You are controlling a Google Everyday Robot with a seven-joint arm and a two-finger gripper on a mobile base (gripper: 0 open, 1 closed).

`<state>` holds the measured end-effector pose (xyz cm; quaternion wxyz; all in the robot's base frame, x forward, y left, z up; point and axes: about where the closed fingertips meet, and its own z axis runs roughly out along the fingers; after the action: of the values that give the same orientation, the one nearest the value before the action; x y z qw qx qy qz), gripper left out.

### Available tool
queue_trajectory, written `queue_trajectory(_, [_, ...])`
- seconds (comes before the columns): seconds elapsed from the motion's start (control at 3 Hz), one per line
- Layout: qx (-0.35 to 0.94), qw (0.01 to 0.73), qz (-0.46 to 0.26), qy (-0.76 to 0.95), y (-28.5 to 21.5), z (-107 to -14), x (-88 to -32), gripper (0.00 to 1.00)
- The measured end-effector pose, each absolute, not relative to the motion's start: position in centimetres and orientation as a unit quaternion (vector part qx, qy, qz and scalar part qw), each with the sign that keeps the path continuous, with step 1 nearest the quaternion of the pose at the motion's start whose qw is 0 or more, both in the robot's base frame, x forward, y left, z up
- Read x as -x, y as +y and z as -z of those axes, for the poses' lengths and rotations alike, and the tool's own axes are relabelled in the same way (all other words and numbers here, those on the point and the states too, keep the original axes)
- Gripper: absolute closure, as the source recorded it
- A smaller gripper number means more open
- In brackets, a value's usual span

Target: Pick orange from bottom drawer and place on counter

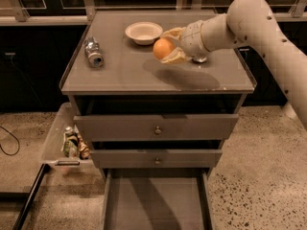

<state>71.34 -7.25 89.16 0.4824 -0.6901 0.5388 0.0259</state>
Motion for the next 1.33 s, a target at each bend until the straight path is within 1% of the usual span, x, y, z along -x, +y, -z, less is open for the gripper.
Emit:
queue_trajectory(0.67, [0.671,0.451,-0.046,0.587,-8.4,-86.4,-73.2,1.00])
queue_trajectory(1.0, [0.666,0.442,-0.053,0.599,-8.9,-85.3,-73.4,0.82])
queue_trajectory(1.33, [0.665,0.440,-0.055,0.601,-9.0,-85.1,-73.5,0.57])
